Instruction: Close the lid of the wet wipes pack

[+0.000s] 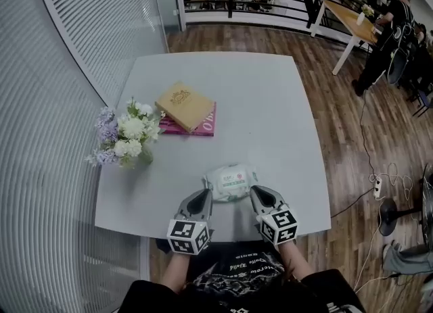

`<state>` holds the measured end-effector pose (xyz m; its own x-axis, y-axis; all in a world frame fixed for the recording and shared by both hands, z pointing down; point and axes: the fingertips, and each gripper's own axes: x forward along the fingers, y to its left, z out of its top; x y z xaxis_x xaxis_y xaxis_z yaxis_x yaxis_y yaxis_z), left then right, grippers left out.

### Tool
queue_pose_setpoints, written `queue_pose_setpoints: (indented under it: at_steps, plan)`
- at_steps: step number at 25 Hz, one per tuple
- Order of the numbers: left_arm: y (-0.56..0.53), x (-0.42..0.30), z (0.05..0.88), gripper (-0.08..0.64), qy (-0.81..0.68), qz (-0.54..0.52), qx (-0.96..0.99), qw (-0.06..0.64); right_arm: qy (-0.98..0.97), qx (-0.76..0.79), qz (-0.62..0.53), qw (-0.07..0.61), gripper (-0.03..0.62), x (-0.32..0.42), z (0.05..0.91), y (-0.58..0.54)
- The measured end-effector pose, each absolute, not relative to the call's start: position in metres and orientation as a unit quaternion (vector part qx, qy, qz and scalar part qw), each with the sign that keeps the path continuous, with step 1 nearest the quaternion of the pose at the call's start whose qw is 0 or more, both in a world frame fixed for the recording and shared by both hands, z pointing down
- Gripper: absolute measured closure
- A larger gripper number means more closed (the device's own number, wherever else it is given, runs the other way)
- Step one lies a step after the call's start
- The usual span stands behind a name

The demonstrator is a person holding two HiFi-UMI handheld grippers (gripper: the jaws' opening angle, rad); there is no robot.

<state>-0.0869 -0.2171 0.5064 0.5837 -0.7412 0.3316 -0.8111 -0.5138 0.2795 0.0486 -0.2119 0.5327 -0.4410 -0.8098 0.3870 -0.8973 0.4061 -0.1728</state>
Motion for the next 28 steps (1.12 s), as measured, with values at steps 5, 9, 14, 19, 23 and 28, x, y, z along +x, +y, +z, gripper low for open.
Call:
queue_pose_setpoints:
  at_steps: [5,9,14,19,23,28]
  plan:
    - [-0.196,-0.098,0.481,0.549,-0.463,0.078,0.873,0.133,-0.800,0.580,0.124,0.096,0.592,0.085,0.498,-0.190]
    - [-0.183,-0.102,0.470,0.551,-0.460,0.084,0.878,0.103,-0.780,0.612,0.099,0.084,0.592,0.107,0.480,-0.180]
    - [-0.188,-0.086,0.467,0.551,-0.449,0.058,0.883,0.122,-0.778,0.616,0.075,0.096,0.594,0.103,0.478,-0.182]
    - [-0.189,-0.077,0.458,0.551,-0.438,0.054,0.889,0.121,-0.789,0.602,0.066,0.105,0.594,0.091,0.477,-0.182]
    - [-0.193,-0.082,0.458,0.552,-0.449,0.045,0.882,0.138,-0.790,0.599,0.059,0.113,0.594,0.094,0.473,-0.184]
    - [-0.195,-0.080,0.447,0.552,-0.450,0.030,0.883,0.134,-0.795,0.593,0.052,0.116,0.594,0.093,0.474,-0.185]
